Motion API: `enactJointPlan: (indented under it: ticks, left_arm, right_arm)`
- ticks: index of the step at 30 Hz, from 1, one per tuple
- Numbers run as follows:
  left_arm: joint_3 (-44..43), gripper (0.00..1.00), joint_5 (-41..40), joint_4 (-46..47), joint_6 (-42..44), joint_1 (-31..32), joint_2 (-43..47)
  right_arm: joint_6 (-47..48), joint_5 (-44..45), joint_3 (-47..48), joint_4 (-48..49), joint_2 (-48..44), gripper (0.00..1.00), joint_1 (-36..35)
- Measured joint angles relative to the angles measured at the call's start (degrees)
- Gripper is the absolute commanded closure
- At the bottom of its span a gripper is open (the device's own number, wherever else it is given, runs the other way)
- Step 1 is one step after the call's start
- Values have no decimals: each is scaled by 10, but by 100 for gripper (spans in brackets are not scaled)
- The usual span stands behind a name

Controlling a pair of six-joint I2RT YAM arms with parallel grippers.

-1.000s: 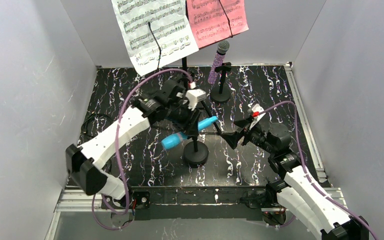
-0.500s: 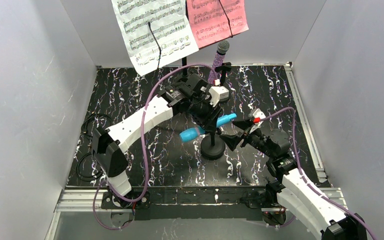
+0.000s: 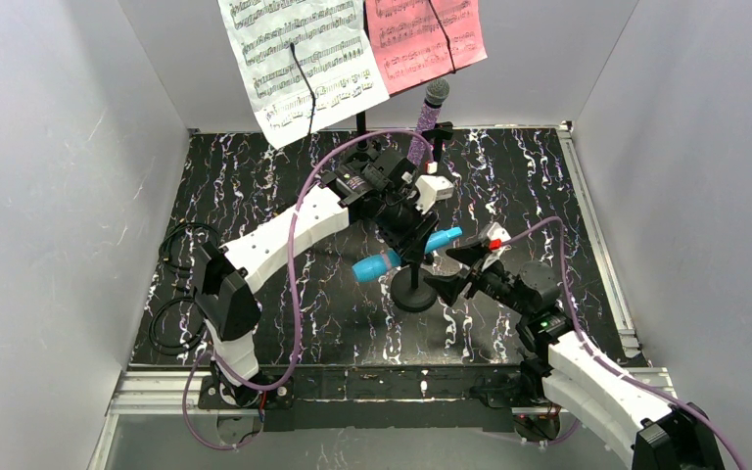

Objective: Pack up the instrument practice props

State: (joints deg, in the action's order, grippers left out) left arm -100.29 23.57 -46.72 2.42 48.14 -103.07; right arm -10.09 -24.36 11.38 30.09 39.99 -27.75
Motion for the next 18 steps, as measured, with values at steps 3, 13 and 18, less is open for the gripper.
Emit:
enactJointPlan:
  ticks: [3,13,18]
  left_arm:
    - [0,37,-8,-5,5,0,6]
    - [19,23,-52,-13,12,0,106]
    - [64,22,-85,-15,21,0,178]
  right_arm:
    - [1,4,0,10,6,3,-13]
    - [36,56,-37,99,53,8,-82]
    - [65,104,-49,157,98,10,-115]
